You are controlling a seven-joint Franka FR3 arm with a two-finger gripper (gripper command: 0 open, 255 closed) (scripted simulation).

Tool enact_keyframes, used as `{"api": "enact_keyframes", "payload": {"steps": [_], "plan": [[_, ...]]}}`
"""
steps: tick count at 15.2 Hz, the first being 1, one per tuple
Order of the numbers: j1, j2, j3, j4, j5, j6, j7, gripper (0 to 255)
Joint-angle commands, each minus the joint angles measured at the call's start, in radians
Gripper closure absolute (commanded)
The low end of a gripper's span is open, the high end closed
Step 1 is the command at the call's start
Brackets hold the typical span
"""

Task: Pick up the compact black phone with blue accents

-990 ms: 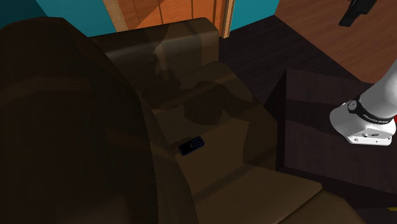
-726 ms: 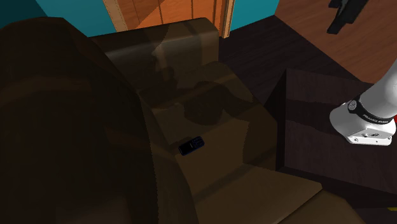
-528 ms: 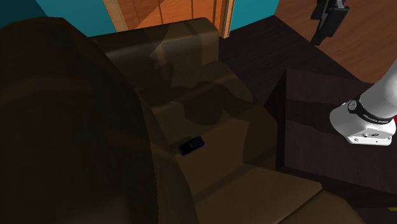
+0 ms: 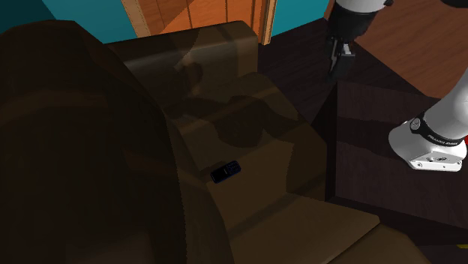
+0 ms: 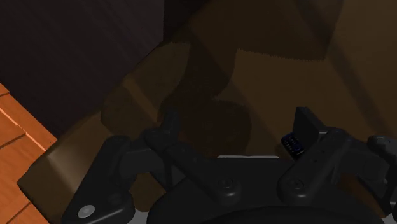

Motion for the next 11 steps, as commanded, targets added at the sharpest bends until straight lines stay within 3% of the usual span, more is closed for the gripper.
{"api": "enact_keyframes", "payload": {"steps": [1, 11], "plan": [[0.009, 0.074, 0.001, -0.004, -0.001, 0.087, -0.022, 0], [0.051, 0.429, 0.030, 0.088, -0.010, 0.384, -0.111, 0]]}}
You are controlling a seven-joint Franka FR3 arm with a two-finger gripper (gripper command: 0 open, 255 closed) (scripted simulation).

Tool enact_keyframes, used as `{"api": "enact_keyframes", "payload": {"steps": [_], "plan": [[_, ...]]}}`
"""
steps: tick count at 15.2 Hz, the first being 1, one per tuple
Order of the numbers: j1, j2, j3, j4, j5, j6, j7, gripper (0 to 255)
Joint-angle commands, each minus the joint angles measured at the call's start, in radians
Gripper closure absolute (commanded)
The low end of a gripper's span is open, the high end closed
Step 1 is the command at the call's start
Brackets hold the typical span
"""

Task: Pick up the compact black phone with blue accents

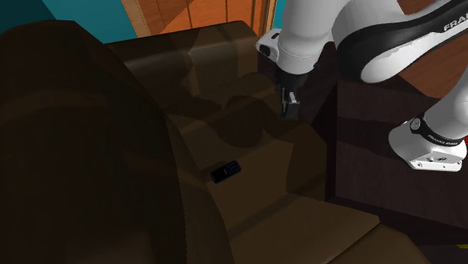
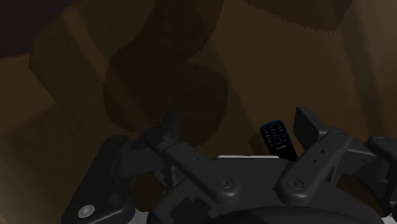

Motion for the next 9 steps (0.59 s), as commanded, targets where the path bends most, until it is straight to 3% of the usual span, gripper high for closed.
{"api": "enact_keyframes", "payload": {"steps": [1, 9], "plan": [[0.009, 0.070, 0.008, 0.025, -0.005, 0.053, -0.015, 0], [0.043, 0.363, 0.036, 0.190, -0.045, 0.205, -0.066, 0]]}}
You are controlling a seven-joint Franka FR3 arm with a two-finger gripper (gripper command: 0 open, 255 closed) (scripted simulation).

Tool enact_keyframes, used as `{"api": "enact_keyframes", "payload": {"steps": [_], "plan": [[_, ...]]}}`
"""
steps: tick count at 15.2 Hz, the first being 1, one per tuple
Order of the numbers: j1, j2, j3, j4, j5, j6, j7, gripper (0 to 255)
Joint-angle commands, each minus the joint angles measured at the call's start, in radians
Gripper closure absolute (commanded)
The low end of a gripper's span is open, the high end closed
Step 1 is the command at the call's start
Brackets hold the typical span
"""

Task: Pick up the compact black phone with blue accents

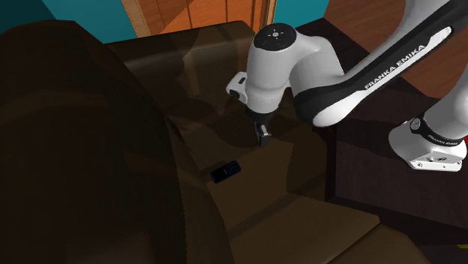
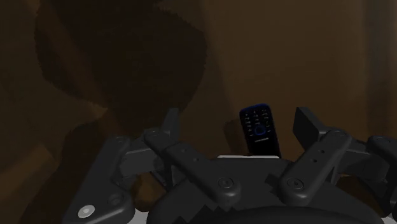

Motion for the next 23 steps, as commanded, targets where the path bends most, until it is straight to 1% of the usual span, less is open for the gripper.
{"api": "enact_keyframes", "payload": {"steps": [1, 6, 11, 19, 21, 22, 23], "plan": [[0.010, 0.075, 0.006, 0.056, -0.012, 0.025, -0.013, 0], [0.041, 0.254, 0.018, 0.196, -0.046, 0.077, -0.041, 0], [0.078, 0.432, 0.027, 0.361, -0.077, 0.103, -0.073, 0], [0.093, 0.535, 0.012, 0.410, -0.090, 0.158, -0.068, 0], [0.093, 0.535, 0.012, 0.410, -0.090, 0.158, -0.068, 0], [0.093, 0.537, 0.012, 0.414, -0.090, 0.157, -0.069, 255], [0.093, 0.537, 0.012, 0.413, -0.090, 0.158, -0.069, 255]]}}
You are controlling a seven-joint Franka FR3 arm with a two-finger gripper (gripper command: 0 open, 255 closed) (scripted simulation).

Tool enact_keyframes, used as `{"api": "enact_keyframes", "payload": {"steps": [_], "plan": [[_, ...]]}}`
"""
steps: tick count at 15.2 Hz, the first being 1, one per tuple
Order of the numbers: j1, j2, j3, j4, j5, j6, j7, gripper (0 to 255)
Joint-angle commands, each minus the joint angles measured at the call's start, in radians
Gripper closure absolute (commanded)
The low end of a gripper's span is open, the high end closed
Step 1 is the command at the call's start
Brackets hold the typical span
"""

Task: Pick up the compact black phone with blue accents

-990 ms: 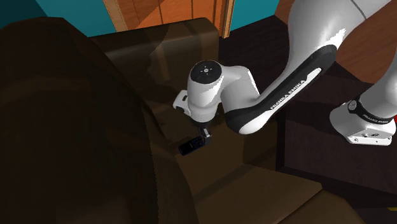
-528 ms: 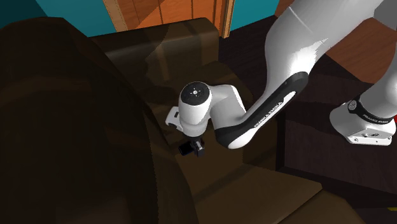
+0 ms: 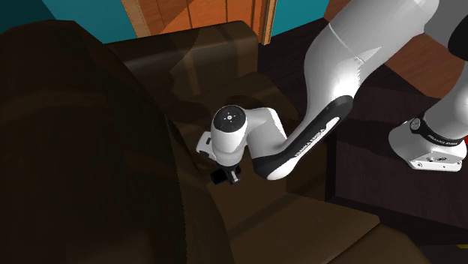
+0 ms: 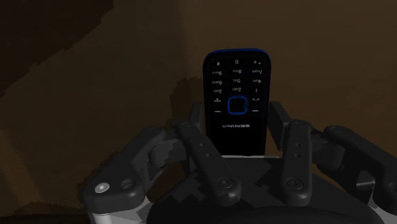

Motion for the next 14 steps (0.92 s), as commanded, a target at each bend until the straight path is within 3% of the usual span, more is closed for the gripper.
{"api": "enact_keyframes", "payload": {"steps": [1, 8, 14], "plan": [[-0.002, 0.007, -0.005, 0.003, -0.001, 0.007, 0.000, 255], [-0.002, 0.004, -0.004, -0.001, -0.001, 0.008, 0.002, 255], [-0.011, -0.068, 0.008, -0.032, 0.008, -0.034, -0.004, 255]]}}
